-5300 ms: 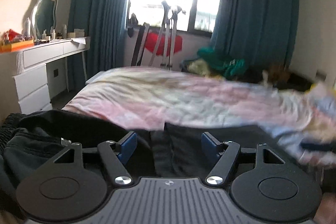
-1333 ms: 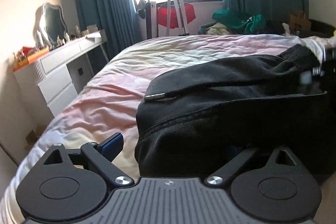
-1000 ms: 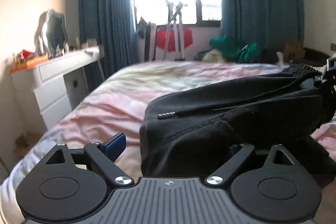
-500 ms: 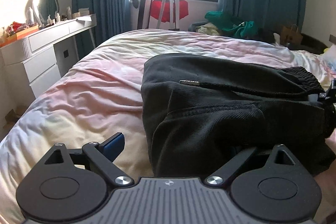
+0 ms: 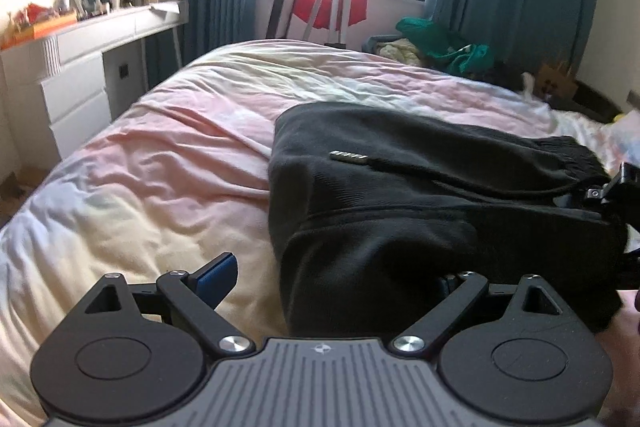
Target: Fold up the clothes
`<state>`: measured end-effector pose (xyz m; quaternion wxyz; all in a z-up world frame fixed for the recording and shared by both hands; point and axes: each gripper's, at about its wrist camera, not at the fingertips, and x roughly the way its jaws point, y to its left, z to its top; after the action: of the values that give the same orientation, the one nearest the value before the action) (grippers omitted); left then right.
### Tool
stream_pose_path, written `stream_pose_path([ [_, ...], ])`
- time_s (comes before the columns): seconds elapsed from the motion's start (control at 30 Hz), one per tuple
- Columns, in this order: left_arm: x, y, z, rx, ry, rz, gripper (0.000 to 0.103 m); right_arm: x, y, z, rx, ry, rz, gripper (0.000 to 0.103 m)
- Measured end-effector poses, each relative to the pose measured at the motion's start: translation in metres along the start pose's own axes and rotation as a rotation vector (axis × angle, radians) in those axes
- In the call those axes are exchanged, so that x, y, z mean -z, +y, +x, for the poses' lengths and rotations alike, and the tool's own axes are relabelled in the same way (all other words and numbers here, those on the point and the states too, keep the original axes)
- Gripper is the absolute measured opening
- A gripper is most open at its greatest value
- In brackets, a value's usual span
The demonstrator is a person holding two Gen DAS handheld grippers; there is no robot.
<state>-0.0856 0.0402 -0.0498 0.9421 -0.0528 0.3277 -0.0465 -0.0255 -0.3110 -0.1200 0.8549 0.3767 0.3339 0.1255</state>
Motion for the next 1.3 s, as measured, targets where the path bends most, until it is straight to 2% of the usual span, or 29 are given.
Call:
stream_pose_path([
  [0.07, -0.005, 0.012, -0.011, 0.061, -0.004, -0.045, 0.094, 0.001, 0.003, -0.004, -0.008, -0.005, -0.012, 0.082],
  [0.17, -0.015, 0.035, -0.025, 0.129, -0.045, -0.164, 0.1, 0.003, 0.0, 0.005, 0.077, 0.033, -0.032, 0.078],
  [0.23, -0.022, 0.052, -0.03, 0.18, -0.078, -0.266, 0.103, 0.003, -0.005, 0.007, 0.088, 0.042, -0.014, 0.077],
  [0.3, -0.027, 0.065, -0.021, 0.228, -0.059, -0.367, 0.103, 0.005, -0.001, 0.007, 0.097, 0.038, -0.028, 0.074],
  [0.37, -0.033, 0.073, -0.001, 0.247, -0.001, -0.444, 0.103, 0.006, 0.005, 0.005, 0.104, 0.031, -0.045, 0.069],
  [0.43, -0.037, 0.075, 0.024, 0.249, 0.071, -0.479, 0.103, 0.006, 0.007, 0.004, 0.105, 0.023, -0.051, 0.065],
  [0.57, -0.035, 0.071, 0.068, 0.295, 0.208, -0.483, 0.099, 0.007, 0.013, 0.002, 0.102, 0.006, -0.066, 0.059],
  [0.63, -0.03, 0.07, 0.077, 0.314, 0.226, -0.489, 0.094, 0.008, 0.015, 0.002, 0.105, -0.007, -0.076, 0.058],
  [0.73, -0.024, 0.069, 0.079, 0.351, 0.22, -0.505, 0.078, 0.011, 0.018, 0.001, 0.116, -0.022, -0.09, 0.056],
  [0.87, -0.027, 0.063, 0.071, 0.332, 0.19, -0.445, 0.058, 0.014, 0.026, -0.005, 0.136, -0.044, -0.119, 0.052],
  [0.97, -0.028, 0.062, 0.058, 0.342, 0.141, -0.418, 0.05, 0.019, 0.04, -0.013, 0.151, -0.063, -0.14, 0.048],
  [1.13, -0.024, 0.065, 0.028, 0.383, 0.081, -0.405, 0.047, 0.033, 0.055, -0.04, 0.148, -0.097, -0.121, 0.046],
  [1.3, -0.03, 0.051, -0.012, 0.369, 0.055, -0.345, 0.046, 0.043, 0.058, -0.07, 0.135, -0.103, -0.078, 0.045],
])
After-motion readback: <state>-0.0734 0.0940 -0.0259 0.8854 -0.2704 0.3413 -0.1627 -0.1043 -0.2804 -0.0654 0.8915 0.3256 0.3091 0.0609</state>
